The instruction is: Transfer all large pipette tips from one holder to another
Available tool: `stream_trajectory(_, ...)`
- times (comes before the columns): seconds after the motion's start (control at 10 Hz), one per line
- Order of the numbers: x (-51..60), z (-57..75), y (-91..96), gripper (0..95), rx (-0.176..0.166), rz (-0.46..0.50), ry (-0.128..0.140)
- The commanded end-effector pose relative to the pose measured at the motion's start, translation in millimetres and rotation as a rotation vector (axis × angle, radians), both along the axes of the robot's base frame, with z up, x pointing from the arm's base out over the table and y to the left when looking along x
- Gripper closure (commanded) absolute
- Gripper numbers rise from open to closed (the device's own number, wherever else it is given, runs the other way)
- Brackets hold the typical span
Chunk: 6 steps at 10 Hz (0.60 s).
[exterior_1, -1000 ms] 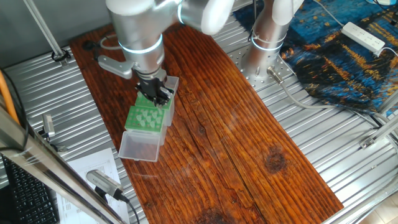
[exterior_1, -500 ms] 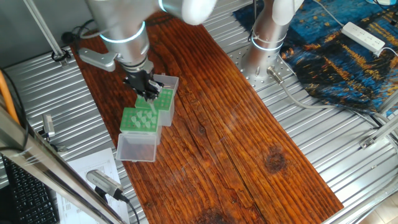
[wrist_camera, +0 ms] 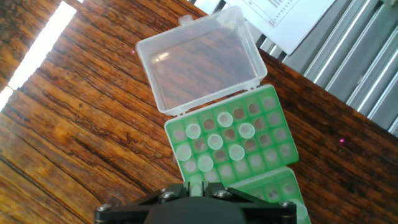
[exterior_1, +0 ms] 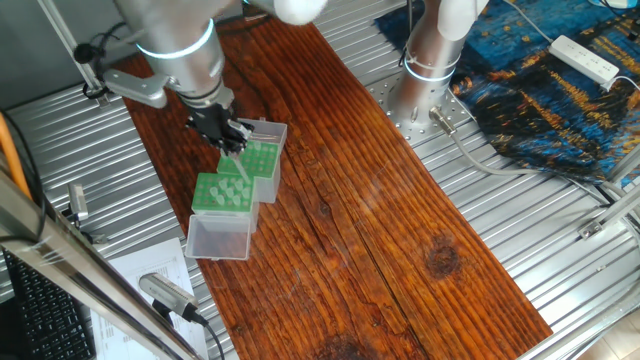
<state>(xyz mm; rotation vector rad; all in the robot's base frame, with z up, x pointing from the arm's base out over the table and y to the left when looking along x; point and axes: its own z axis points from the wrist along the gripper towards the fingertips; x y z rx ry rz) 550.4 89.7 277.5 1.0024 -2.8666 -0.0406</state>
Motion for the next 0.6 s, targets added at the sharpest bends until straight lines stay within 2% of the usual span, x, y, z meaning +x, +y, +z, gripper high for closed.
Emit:
stream_trajectory(0.1, -2.5, 12.7, -2.9, 95.0, 0.002, 0.015, 0.005)
stream_trajectory(0.2, -4.6, 22.4, -4.5, 95.0, 0.0, 0.018, 0.014)
stream_trajectory(0.4, -16.5, 37.3, -6.9, 95.0, -0.004, 0.008, 0.031)
stream_trajectory(0.6, -28.9, 42.7, -12.5, 95.0, -0.021, 0.011, 0.035)
